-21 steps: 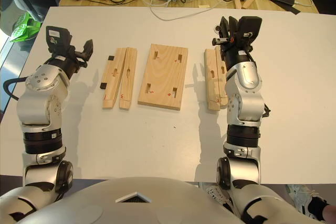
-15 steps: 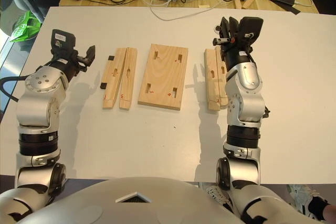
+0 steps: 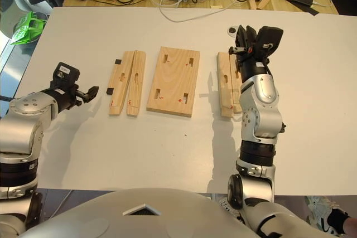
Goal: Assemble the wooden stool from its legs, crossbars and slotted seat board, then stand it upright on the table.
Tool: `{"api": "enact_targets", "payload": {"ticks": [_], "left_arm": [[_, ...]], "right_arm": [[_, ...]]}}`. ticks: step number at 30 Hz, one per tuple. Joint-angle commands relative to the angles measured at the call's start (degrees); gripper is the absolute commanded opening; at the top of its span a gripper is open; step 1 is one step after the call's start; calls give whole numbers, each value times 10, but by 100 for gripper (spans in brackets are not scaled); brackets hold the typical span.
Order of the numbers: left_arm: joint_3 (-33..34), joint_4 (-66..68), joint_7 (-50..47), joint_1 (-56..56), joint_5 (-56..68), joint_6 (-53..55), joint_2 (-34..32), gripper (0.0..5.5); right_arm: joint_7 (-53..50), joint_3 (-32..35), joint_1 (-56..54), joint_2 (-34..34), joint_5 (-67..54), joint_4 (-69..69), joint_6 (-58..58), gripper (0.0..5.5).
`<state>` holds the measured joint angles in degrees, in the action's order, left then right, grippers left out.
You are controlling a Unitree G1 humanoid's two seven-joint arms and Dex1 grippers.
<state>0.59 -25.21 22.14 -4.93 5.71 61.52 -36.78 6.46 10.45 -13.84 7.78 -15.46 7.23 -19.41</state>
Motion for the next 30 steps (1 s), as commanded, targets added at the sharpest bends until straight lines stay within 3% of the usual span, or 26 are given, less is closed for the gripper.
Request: {"api": "enact_targets", "payload": {"ticks": [1, 21, 30], "left_arm": [[-24, 6, 6, 20, -8, -5, -18, 369], [-56, 36, -16, -8, 6, 10, 57, 369], [-73, 47, 3, -20, 11, 14, 47, 369]], "right_arm": [[-7, 7, -2, -2, -8, 9, -10, 92], [-17, 10, -8, -10, -9, 3, 0, 92], [-19, 8, -15, -10, -7, -7, 8, 92]]}}
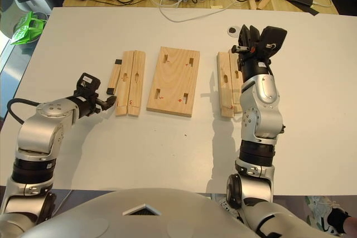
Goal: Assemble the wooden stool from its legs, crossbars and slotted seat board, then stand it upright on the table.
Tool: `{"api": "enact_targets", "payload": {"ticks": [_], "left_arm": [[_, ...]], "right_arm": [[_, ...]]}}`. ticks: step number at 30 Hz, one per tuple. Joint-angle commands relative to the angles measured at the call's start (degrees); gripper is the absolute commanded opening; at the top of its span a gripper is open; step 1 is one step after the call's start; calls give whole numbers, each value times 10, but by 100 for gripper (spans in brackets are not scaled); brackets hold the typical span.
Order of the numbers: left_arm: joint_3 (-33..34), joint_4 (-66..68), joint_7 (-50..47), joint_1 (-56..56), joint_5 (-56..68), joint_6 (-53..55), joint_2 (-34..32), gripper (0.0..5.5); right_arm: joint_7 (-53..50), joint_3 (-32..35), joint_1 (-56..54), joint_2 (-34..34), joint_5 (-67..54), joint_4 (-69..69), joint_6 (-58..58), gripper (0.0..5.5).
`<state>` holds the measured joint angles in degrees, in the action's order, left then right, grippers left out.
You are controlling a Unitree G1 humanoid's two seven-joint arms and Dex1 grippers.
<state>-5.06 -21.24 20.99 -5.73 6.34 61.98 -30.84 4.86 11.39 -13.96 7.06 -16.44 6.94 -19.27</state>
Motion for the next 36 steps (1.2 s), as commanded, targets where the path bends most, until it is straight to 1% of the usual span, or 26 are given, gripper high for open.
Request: {"api": "enact_targets", "payload": {"ticks": [1, 5, 9, 10, 13, 14, 21, 25, 33, 35, 36], "left_arm": [[-19, 14, 16, -16, 3, 9, -12, 369], [-23, 51, 18, -31, 3, 3, -4, 369], [0, 102, -2, -56, 3, 5, 21, 369], [6, 113, -8, -60, 3, 6, 27, 350], [19, 141, -15, -78, 10, 11, 46, 318], [22, 149, -15, -85, 13, 11, 50, 298], [37, 206, -22, -137, 27, 19, 87, 298], [37, 226, -21, -147, 26, 16, 91, 298], [33, 254, -18, -152, 24, 9, 90, 202], [33, 257, -17, -153, 24, 7, 91, 170], [33, 258, -17, -153, 25, 5, 92, 142]], "right_arm": [[-4, -3, -15, -4, 3, -6, 10, 92], [-13, -12, -18, -18, 7, -10, 25, 92], [-20, -21, -19, -33, 13, -8, 41, 92], [-22, -24, -18, -37, 14, -6, 45, 92], [-30, -32, -19, -55, 12, 1, 49, 92], [-32, -34, -20, -60, 11, 4, 49, 92], [-53, -56, -38, -102, 1, 42, 34, 92], [-73, -35, -68, -107, -22, 64, 12, 92], [-106, -17, -118, -115, -56, 95, -22, 92], [-109, -16, -119, -115, -59, 97, -26, 92], [-111, -16, -119, -114, -60, 97, -27, 92]]}}
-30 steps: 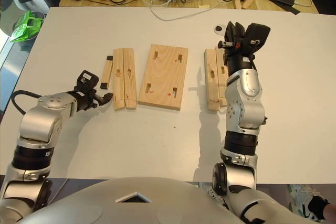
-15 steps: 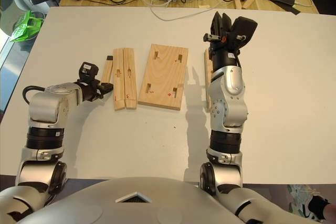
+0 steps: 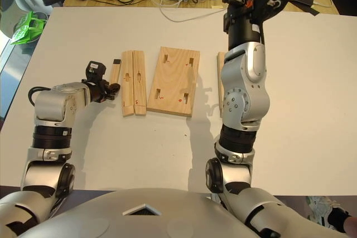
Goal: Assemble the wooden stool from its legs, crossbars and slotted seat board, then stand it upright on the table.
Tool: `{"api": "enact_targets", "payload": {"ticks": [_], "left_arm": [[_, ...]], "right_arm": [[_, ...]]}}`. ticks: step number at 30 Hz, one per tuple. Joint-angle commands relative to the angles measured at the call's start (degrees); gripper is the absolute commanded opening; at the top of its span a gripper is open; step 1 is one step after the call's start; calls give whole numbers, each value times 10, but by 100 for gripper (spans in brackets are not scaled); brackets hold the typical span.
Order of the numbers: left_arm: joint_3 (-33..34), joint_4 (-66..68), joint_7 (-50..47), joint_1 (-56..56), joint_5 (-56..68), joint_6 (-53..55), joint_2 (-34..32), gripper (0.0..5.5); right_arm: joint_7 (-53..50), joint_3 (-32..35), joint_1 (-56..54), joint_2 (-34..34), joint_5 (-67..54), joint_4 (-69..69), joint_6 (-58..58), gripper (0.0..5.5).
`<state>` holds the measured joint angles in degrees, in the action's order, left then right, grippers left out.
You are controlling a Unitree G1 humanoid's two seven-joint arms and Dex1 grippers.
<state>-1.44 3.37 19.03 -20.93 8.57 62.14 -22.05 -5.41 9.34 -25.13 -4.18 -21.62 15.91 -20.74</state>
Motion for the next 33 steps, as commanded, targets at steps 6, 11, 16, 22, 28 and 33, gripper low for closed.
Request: {"api": "enact_targets", "payload": {"ticks": [6, 11, 16, 22, 28, 33], "left_arm": [[4, 9, 5, 1, 7, -2, 7, 128], [29, -75, -23, 22, 3, -33, 20, 128], [66, -177, -65, 7, -5, -104, 37, 128], [43, -204, 24, 10, 26, -305, 37, 128], [19, -197, 117, 17, 54, -426, 31, 128], [-4, -193, 157, 32, 44, -482, 16, 128]], "right_arm": [[-10, 9, -5, 0, -9, 4, -20, 92], [6, 11, 2, 16, -17, -4, -43, 92], [49, 33, -24, 67, -57, -31, -108, 114], [141, 72, -96, 84, -279, -55, -280, 219], [164, 78, -82, 97, -434, -27, -377, 327], [132, 93, -90, 102, -475, -46, -374, 365]]}}
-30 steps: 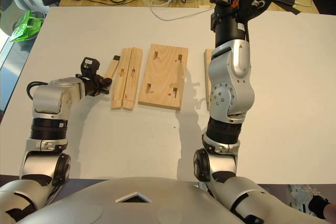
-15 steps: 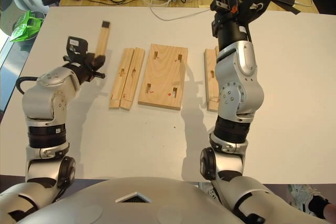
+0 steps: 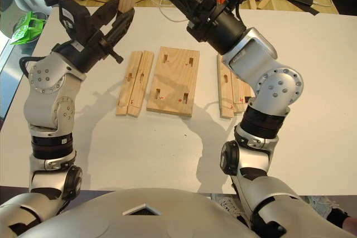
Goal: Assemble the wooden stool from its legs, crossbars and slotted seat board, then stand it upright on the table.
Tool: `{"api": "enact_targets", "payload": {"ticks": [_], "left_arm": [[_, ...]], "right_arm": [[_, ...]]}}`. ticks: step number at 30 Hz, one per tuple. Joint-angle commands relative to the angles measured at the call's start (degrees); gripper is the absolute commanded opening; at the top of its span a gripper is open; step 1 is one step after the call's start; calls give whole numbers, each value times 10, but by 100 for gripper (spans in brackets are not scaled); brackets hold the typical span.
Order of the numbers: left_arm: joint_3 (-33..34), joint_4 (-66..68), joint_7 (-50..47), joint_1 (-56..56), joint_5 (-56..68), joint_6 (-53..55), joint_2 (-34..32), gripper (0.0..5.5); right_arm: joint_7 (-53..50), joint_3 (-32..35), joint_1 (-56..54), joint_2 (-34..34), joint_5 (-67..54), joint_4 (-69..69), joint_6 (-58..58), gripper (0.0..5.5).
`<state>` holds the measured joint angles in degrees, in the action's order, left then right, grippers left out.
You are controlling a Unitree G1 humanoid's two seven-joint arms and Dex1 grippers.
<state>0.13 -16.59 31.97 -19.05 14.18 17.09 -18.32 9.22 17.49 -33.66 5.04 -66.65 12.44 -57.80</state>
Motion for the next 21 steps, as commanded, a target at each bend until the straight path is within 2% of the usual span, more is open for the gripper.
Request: {"api": "enact_targets", "payload": {"ticks": [1, 9, 11, 21], "left_arm": [[-29, 10, 39, 19, -24, -50, -32, 128], [-57, 45, 59, 20, -80, -150, -63, 128], [-56, 49, 58, 20, -84, -160, -65, 128], [-90, 2, 52, 30, -77, -143, -43, 128]], "right_arm": [[-11, 10, -6, 17, -34, -10, -9, 365], [6, -26, 0, 43, -72, 13, -25, 365], [0, -28, 6, 47, -77, 14, -22, 342], [5, -49, 26, 57, -63, 14, -5, 155]]}}
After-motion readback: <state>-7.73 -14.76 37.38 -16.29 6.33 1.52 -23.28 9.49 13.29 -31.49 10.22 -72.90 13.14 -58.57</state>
